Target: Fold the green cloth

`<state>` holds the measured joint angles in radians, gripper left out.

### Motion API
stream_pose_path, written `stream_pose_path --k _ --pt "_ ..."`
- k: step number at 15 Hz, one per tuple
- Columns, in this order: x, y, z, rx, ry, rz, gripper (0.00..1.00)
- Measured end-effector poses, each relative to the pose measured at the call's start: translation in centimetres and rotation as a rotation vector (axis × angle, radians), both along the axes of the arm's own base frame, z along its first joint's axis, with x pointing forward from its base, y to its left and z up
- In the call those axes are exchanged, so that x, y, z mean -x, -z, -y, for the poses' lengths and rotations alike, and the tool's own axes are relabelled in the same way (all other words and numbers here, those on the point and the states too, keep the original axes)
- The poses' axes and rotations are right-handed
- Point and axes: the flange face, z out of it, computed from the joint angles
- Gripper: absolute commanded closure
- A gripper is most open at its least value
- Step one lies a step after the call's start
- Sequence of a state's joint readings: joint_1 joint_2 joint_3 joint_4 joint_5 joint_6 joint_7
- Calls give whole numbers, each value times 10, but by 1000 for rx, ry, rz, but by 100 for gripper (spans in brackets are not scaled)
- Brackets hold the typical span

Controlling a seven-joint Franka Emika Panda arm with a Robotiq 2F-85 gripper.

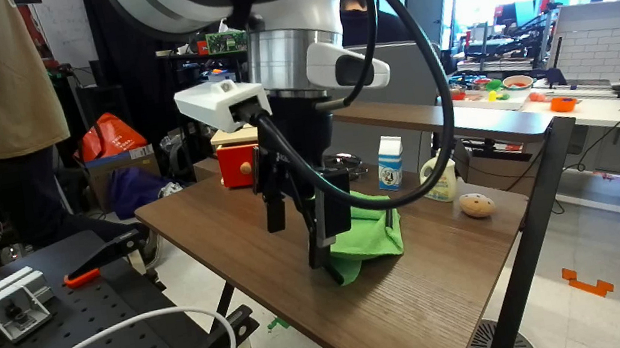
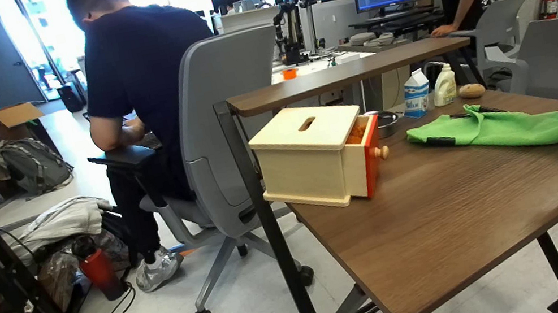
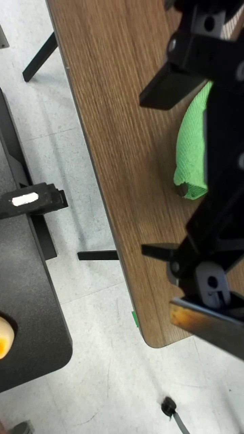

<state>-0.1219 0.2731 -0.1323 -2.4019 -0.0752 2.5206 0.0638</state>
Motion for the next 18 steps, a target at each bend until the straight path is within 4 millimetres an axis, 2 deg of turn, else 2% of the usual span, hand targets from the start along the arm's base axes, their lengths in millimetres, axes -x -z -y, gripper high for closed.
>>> stream_pose_path --k 8,16,17,18 --pt "-22 2 -4 36 -18 19 0" --pt "-41 38 -6 44 -32 -18 0" --pt "-43 43 -7 45 -35 -24 16" --pt "-45 47 -8 46 -38 -29 26"
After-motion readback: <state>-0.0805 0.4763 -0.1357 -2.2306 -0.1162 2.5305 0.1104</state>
